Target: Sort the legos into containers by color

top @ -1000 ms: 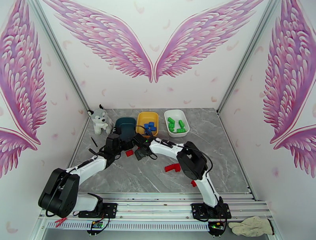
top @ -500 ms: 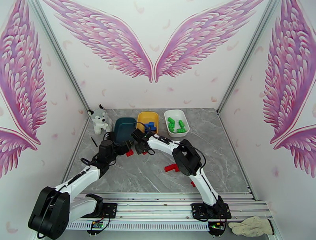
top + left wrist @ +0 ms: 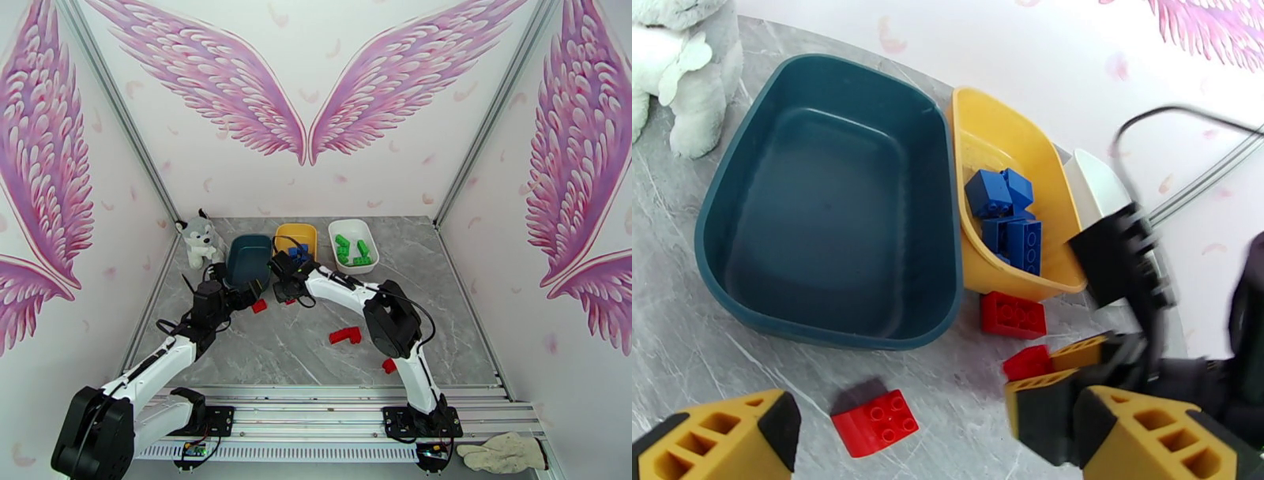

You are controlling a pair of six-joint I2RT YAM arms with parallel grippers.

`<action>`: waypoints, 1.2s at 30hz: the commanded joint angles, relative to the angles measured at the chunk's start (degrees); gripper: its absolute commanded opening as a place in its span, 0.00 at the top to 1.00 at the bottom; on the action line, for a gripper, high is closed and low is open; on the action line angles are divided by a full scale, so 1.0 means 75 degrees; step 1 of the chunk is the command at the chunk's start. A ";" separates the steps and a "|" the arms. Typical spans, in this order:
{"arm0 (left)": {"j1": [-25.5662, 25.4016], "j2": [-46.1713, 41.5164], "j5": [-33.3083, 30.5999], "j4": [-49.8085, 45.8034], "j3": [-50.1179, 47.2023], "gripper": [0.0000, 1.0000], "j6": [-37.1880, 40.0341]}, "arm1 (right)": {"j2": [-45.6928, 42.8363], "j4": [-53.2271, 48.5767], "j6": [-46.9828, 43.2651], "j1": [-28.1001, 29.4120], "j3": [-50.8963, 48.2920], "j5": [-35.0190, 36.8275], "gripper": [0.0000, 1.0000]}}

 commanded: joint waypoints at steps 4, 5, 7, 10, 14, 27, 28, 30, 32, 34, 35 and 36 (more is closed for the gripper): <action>0.0366 -0.0135 0.0404 -0.0021 0.0153 0.03 -0.0072 | 0.0887 -0.0214 0.0298 0.0052 0.2176 -0.1068 0.57; 0.0450 -0.0254 0.0411 -0.0094 0.0111 0.04 -0.0053 | 0.1118 -0.0313 0.0313 0.0053 0.2622 -0.1126 0.57; 0.0682 -0.0507 0.0448 -0.0134 -0.0063 0.03 -0.0059 | 0.1486 -0.0427 0.0388 0.0035 0.3340 -0.1170 0.57; 0.1146 -0.0834 0.0670 -0.0185 -0.0348 0.02 -0.0118 | 0.1847 -0.0524 0.0501 0.0043 0.4078 -0.1162 0.59; 0.1376 -0.0926 0.0904 -0.0223 -0.0527 0.01 -0.0102 | 0.1640 -0.0597 0.0724 0.0035 0.3703 -0.0789 0.51; 0.1047 -0.0893 0.0700 0.0132 -0.1197 0.02 -0.0254 | -0.0823 0.2275 0.1152 0.0624 -0.1996 0.1469 0.26; 0.1016 -0.0940 0.0676 0.0131 -0.1237 0.02 -0.0262 | -0.0744 0.2372 0.1186 0.0661 -0.2092 0.1498 0.28; 0.0927 -0.1034 0.0591 0.0128 -0.1335 0.02 -0.0242 | -0.0447 0.2437 0.1254 0.0752 -0.2042 0.1467 0.33; 0.0884 -0.1134 0.0489 0.0057 -0.1367 0.02 -0.0213 | -0.0195 0.2479 0.1322 0.0855 -0.1851 0.1464 0.34; 0.0873 -0.1224 0.0413 0.0050 -0.1370 0.02 -0.0199 | 0.0005 0.2501 0.1341 0.0966 -0.1609 0.1494 0.34; 0.0872 -0.1250 0.0374 0.0050 -0.1360 0.02 -0.0204 | 0.0095 0.2520 0.1384 0.1003 -0.1495 0.1531 0.33; 0.0872 -0.1253 0.0346 0.0062 -0.1328 0.01 -0.0203 | 0.0207 0.2537 0.1444 0.1026 -0.1370 0.1534 0.32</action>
